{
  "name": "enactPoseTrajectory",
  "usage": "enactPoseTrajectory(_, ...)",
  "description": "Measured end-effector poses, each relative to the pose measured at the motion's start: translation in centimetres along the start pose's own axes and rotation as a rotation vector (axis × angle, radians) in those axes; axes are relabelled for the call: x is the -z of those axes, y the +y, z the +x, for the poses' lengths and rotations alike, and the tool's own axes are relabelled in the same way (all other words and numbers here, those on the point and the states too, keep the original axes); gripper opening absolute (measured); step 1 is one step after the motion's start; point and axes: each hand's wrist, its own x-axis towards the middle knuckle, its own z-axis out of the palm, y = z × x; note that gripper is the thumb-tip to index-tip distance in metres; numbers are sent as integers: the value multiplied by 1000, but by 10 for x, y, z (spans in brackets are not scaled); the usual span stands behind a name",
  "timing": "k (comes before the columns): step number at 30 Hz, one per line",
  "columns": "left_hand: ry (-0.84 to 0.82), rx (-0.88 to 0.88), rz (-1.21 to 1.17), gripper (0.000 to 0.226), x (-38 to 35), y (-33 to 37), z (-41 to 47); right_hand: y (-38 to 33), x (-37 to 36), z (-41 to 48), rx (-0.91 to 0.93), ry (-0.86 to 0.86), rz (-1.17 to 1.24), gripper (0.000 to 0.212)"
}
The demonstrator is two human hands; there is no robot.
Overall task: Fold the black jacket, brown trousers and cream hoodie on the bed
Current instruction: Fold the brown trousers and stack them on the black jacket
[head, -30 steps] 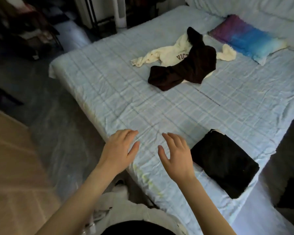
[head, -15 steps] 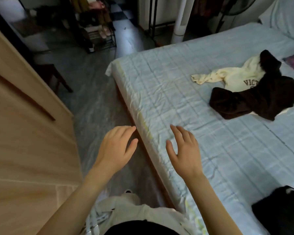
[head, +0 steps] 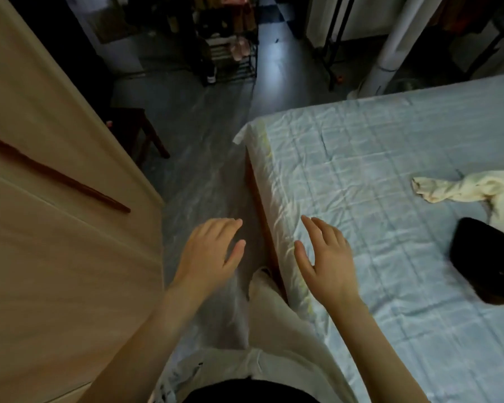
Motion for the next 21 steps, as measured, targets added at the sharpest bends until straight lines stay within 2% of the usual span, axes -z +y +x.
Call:
enactPoseTrajectory(6, 69, 64, 6, 45, 19, -48, 133, -3, 1, 161, 78, -67, 40, 56)
enactPoseTrajectory(12, 154, 129, 21, 45, 39, -102, 257, -17, 4, 314, 162, -26, 41, 52)
enactPoseTrajectory(17, 17, 156, 25, 53, 29, -167, 342, -28, -35, 407, 106, -63, 24, 57)
enactPoseTrajectory(21, -115, 98, 44, 60, 29, -235, 419, -47, -74, 477, -2, -65, 3, 60)
